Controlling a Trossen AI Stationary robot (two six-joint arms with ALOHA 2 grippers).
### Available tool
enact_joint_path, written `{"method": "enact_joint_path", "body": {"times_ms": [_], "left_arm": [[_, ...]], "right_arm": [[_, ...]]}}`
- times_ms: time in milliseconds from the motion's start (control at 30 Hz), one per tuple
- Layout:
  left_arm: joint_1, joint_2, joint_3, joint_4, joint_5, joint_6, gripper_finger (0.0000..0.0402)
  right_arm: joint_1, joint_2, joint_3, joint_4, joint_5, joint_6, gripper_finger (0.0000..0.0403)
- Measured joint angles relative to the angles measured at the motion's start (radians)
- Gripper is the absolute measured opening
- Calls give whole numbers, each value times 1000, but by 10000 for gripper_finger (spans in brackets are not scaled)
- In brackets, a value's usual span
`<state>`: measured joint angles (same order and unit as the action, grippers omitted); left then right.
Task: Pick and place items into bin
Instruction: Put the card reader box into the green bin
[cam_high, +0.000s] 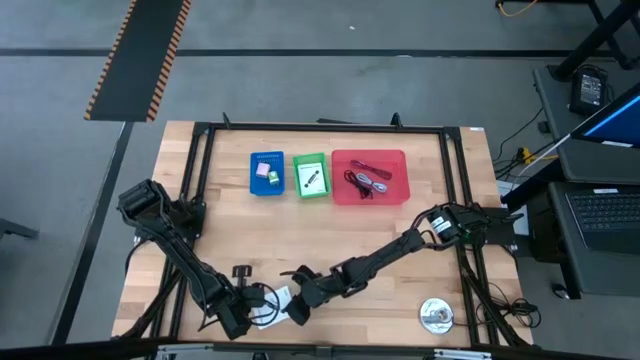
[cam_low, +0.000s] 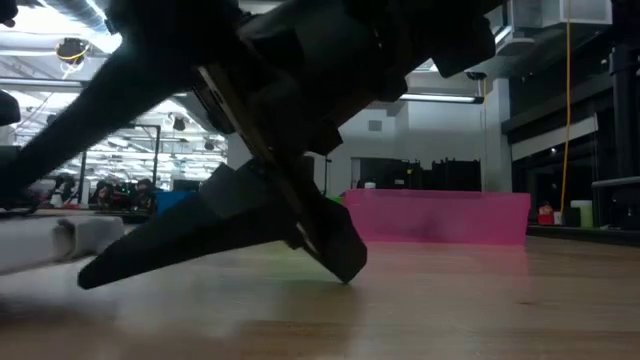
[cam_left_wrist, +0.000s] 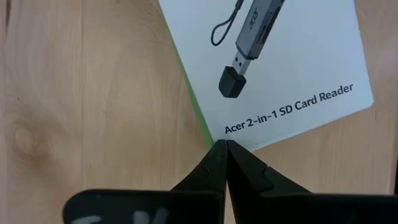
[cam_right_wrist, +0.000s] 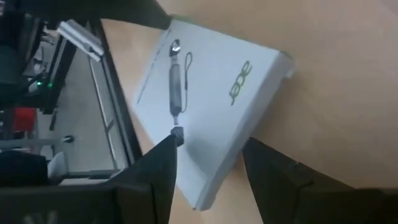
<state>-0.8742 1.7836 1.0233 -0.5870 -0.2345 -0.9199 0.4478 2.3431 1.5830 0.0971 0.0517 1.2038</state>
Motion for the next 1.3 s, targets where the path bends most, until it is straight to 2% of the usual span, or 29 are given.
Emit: {"method": "enact_joint_path", "body": {"times_ms": [167, 400, 733, 1167, 1300], "left_arm": [[-1, 0, 0, -3, -4, -2, 3], [-1, 0, -1, 11, -11, 10, 3], [-2, 0, -2, 45, -15, 80, 3], [-1, -54, -2, 35, 53, 139, 4], [-18, -117, -2, 34, 14, 177, 4]], "right_arm": [[3, 5, -2, 77, -5, 0, 169], [3, 5, -2, 61, 6, -8, 157], [0, 2, -2, 79, 0, -90, 15], [0, -5, -2, 93, -19, -190, 4], [0, -37, -2, 65, -13, -248, 4]]}}
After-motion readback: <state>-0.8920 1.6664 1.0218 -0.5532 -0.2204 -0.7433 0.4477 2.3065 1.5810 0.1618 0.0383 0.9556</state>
